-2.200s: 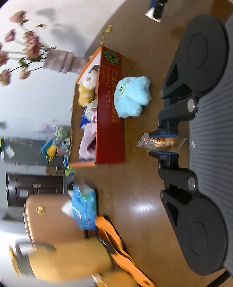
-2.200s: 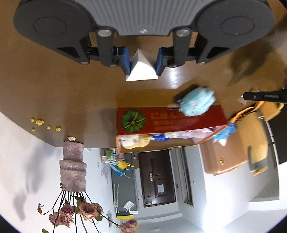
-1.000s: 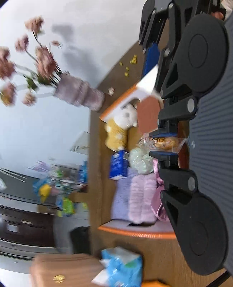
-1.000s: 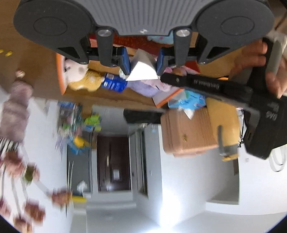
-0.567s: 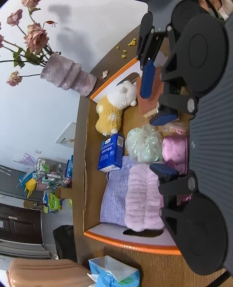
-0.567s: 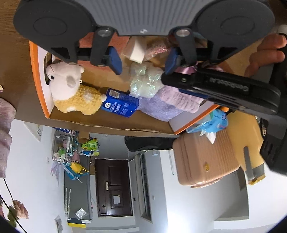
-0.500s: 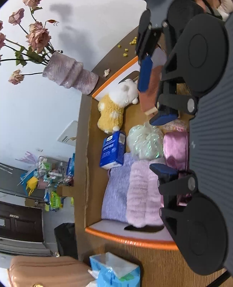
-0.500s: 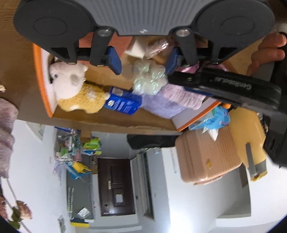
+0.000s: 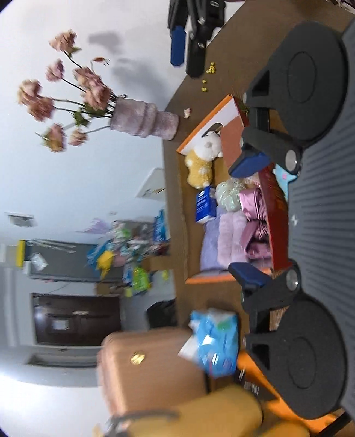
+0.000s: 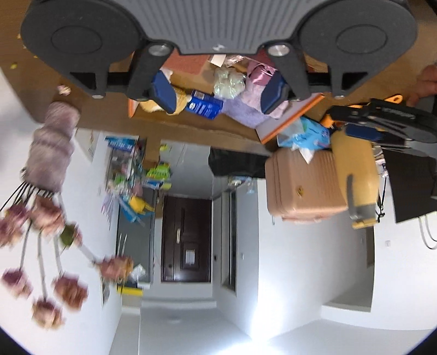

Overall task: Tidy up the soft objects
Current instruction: 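Withdraw both grippers from the box back over the table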

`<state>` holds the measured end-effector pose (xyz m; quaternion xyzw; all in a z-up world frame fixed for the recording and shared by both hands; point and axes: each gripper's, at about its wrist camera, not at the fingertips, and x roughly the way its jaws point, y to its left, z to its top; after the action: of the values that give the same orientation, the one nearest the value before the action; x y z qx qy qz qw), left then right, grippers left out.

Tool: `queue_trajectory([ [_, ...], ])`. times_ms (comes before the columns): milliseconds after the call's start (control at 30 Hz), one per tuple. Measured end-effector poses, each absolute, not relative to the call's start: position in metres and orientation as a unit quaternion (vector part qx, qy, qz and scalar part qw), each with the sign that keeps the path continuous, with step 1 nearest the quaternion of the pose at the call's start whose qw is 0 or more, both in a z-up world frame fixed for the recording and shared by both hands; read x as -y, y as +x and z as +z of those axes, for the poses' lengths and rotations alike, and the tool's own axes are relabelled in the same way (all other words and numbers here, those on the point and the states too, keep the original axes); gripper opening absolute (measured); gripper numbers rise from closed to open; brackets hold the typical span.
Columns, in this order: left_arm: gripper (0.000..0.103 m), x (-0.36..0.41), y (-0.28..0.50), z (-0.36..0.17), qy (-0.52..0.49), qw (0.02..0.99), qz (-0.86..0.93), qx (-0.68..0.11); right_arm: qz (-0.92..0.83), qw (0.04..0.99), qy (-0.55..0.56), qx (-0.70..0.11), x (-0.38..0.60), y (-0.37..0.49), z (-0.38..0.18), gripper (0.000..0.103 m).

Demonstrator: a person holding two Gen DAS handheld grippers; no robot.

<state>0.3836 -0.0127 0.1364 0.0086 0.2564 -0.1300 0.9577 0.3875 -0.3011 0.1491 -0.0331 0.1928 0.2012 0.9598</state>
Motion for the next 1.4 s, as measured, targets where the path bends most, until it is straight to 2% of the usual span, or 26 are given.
queue_trajectory([
  [133,0.082,0.002,0.323,0.148,0.017,0.966,-0.125,-0.227,0.204,0.965,-0.037,-0.161,0.309,0.330,0.167,0.080],
  [300,0.089,-0.011,0.251,0.138,-0.012,0.971,-0.127,-0.202,0.201,0.968,-0.052,-0.138,0.312,0.265,0.166,0.086],
  [467,0.091,-0.011,0.187,0.115,-0.032,0.980,-0.111,-0.164,0.207,0.970,-0.048,-0.115,0.316,0.202,0.141,0.088],
  [600,0.093,-0.016,0.152,0.095,-0.063,0.980,-0.099,-0.162,0.194,0.973,-0.030,-0.123,0.314,0.160,0.111,0.088],
  [767,0.094,-0.004,0.115,0.068,-0.014,0.983,-0.081,-0.167,0.202,0.970,-0.005,-0.138,0.308,0.121,0.076,0.088],
  [1067,0.094,-0.011,0.079,0.043,-0.022,0.976,-0.082,-0.203,0.174,0.963,0.045,-0.199,0.304,0.076,0.022,0.088],
  [1400,0.094,-0.001,0.098,0.031,-0.019,0.972,-0.084,-0.221,0.178,0.961,0.046,-0.206,0.299,0.085,0.013,0.088],
])
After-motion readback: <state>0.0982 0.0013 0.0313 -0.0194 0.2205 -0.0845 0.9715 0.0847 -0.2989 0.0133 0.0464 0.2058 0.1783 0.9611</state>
